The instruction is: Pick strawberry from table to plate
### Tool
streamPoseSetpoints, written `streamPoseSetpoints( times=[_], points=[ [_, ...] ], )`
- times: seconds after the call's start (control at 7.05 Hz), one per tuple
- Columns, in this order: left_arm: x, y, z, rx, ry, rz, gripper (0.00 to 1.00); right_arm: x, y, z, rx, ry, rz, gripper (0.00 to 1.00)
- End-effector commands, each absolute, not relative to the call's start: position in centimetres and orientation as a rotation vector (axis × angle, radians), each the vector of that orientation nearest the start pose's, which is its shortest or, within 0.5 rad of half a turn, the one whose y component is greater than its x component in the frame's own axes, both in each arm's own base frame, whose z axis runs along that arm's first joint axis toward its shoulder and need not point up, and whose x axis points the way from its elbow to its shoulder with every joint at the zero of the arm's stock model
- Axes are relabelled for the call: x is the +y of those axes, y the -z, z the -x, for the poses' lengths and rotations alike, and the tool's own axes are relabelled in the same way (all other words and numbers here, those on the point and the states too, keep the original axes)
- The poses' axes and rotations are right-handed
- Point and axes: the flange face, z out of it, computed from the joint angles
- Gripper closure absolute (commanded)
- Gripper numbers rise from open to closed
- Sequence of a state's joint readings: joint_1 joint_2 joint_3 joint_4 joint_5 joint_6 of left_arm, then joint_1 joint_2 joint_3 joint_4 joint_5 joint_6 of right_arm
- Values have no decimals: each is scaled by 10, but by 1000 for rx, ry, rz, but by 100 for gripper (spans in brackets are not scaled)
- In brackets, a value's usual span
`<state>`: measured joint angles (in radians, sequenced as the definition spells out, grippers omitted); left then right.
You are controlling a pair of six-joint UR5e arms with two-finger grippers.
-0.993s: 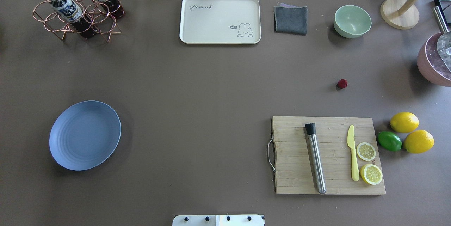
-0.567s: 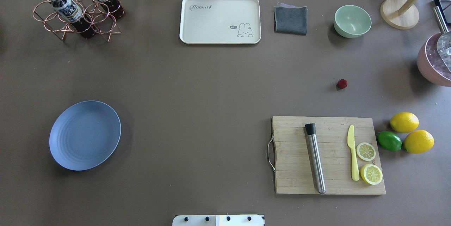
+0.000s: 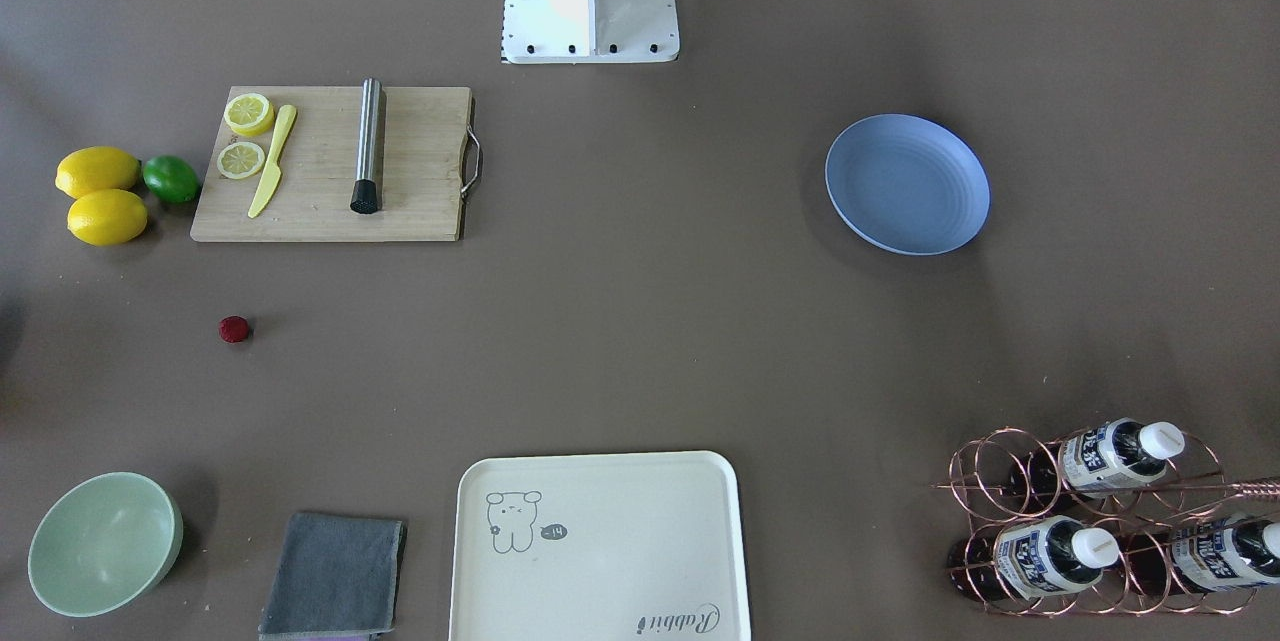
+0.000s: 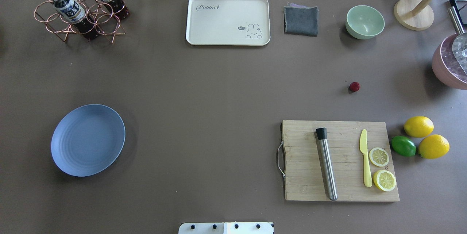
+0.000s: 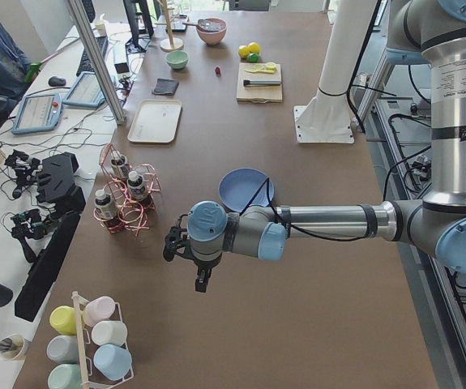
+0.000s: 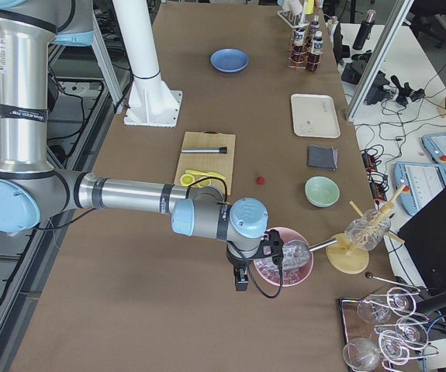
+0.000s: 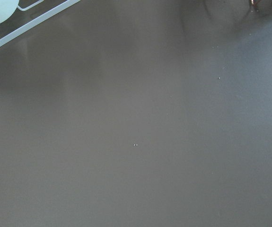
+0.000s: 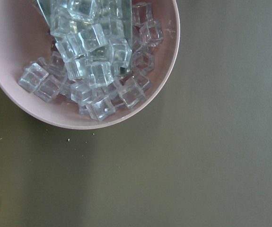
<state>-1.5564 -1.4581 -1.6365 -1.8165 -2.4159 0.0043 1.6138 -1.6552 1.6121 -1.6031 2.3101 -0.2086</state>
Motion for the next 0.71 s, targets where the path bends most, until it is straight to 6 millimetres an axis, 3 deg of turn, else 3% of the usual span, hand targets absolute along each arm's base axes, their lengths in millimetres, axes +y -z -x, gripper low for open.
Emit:
streamPoseSetpoints(
  times=[0.0,0.28,0.43,0.57],
  points=[
    [-464,-633,51,843,-155,-291,2,-447,-684,-86,-741,130,-21,0],
    [-448,-616,41,989,-201,-375,2,-448,-682,-86,-742,129,-25,0],
    [-465,-578,12,1108,-221,-363,2,-449,-678,-84,-766,130,-31,0],
    [-464,-569,-14,1148,-265,-375,2,-448,-678,-83,-781,129,-32,0]
  ],
)
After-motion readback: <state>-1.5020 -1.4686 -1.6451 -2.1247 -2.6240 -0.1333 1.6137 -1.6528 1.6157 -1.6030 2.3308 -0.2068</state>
